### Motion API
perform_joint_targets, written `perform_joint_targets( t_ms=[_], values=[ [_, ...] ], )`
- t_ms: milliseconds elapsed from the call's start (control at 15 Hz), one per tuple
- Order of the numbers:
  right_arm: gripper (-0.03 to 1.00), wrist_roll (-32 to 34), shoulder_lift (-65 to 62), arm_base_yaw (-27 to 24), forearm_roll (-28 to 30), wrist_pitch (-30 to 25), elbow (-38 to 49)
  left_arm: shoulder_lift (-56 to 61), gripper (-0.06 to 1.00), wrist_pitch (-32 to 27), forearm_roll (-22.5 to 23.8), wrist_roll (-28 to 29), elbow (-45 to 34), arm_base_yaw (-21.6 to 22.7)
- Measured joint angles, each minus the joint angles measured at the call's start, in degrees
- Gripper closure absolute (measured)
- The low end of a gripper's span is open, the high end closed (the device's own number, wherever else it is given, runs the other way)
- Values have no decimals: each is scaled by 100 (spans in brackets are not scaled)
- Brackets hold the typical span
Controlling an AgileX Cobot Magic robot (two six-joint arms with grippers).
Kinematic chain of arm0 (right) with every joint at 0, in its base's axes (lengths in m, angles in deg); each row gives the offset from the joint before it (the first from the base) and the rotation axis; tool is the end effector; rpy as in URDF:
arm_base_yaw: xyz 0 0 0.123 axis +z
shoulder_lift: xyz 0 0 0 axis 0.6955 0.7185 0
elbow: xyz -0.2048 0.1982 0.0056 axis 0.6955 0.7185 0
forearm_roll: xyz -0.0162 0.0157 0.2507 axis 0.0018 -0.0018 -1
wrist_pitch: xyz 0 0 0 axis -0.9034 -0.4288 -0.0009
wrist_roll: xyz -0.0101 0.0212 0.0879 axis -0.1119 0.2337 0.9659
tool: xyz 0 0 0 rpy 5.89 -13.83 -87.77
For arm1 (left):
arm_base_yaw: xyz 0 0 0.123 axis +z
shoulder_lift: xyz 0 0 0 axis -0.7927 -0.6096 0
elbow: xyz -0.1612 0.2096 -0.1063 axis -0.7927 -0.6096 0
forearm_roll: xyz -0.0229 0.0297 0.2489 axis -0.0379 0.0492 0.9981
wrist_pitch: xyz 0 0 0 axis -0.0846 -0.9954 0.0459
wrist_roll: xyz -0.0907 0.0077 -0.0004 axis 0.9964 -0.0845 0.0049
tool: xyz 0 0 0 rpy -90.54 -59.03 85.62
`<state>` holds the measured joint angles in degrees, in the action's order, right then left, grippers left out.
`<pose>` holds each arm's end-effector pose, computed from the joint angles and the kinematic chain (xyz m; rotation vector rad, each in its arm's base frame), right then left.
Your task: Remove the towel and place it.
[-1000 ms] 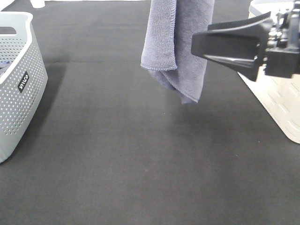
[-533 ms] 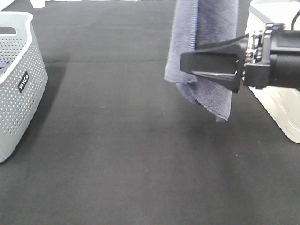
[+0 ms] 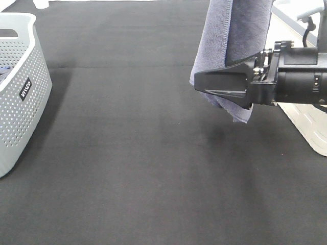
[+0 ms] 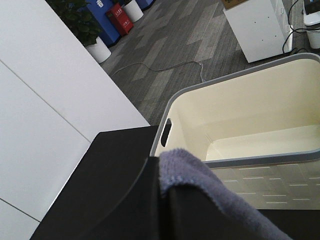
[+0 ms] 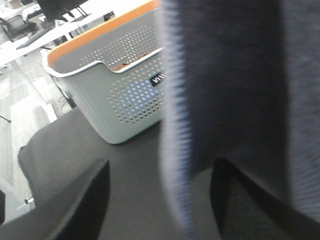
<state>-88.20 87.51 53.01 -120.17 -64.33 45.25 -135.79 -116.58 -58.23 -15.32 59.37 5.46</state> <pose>0.2304 0.1053 0.2229 -0.7527 1.8983 0.9204 0.2926 -0.3254 0.4609 1.2019 1.3004 -0.2379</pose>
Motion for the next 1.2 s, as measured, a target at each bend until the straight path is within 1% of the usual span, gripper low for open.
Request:
perform_joint_targets(
  t_ms=[133, 267, 333, 400, 467, 533, 600, 733, 800, 933, 1067, 1200],
  values=[
    [48, -6, 69, 0, 0, 189, -29, 0, 94, 0, 0, 0, 0, -6],
    [67, -6, 74, 0, 0, 286, -34, 0, 94, 0, 0, 0, 0, -6],
    [79, 34, 74, 0, 0, 286, -34, 0, 94, 0, 6, 0, 0, -6],
    [89, 355, 74, 0, 0, 292, -34, 0, 94, -17, 63, 0, 0, -6],
    [96, 619, 74, 0, 57, 309, -34, 0, 94, -160, 206, 0, 0, 29],
    [96, 779, 74, 0, 172, 321, -46, 0, 94, -264, 258, 0, 0, 52],
    [96, 1186, 74, 0, 424, 315, -97, 0, 94, -476, 378, 57, 0, 86],
    [96, 2114, -17, 0, 1301, 229, -298, -23, 94, -819, 647, 264, 0, 212],
    [96, 2756, -115, 0, 1845, 143, -487, -23, 94, -1014, 779, 390, 0, 298],
    [96, 4148, -235, 0, 3352, -97, -1054, -23, 94, -1369, 980, 561, 0, 458],
    [96, 5552, -252, 0, 4893, -401, -1719, -23, 94, -1690, 1020, 693, 0, 498],
    [96, 6881, -246, 0, 6434, -859, -2607, -23, 94, -2189, 1094, 745, 0, 498]
  ],
)
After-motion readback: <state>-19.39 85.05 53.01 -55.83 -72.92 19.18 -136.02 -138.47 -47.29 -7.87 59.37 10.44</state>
